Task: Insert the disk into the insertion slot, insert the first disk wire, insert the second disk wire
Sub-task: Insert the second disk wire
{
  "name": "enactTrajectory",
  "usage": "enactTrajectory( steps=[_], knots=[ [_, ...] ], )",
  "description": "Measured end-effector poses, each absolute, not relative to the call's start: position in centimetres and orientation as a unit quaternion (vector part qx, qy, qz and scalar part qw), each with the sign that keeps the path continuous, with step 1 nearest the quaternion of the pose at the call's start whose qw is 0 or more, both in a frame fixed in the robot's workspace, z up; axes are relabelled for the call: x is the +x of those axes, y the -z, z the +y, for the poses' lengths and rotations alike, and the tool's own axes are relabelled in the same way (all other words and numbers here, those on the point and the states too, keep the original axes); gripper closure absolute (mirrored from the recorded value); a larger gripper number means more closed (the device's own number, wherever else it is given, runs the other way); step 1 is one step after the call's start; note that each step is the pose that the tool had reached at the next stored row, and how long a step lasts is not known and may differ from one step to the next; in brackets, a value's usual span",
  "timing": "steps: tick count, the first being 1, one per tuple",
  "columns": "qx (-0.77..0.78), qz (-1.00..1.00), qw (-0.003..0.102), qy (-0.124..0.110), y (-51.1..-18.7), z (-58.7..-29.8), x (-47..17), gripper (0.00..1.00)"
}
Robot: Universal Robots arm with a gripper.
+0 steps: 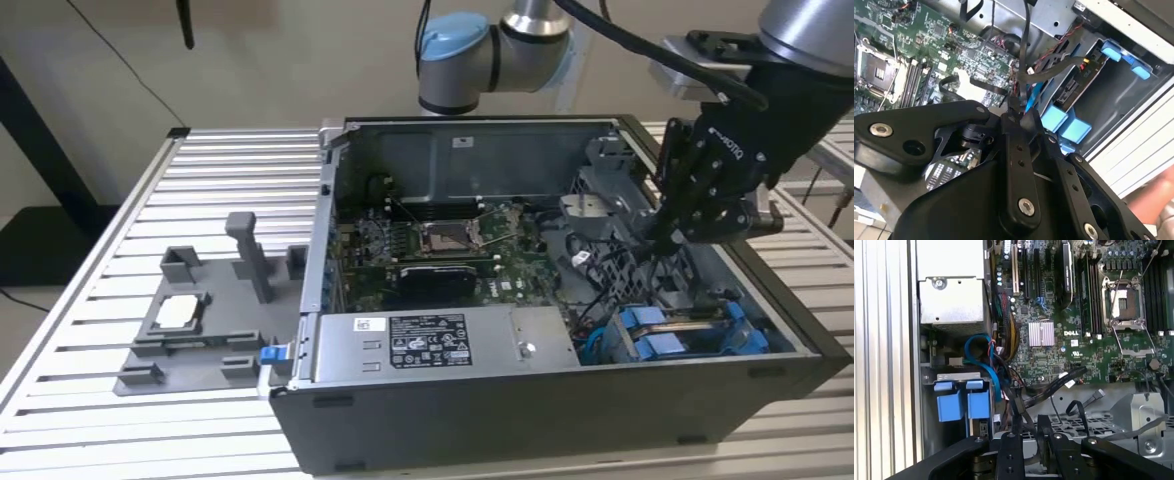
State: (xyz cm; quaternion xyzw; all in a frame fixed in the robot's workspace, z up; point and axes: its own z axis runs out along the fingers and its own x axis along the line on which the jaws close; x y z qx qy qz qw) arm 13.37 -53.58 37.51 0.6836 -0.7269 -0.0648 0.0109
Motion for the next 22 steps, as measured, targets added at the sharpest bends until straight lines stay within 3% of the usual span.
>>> enactTrajectory(
  steps=[22],
  knots=[
    [0.686,-0.725,0.008,0.061,-37.5,-54.3,12.3,0.73]
  ],
)
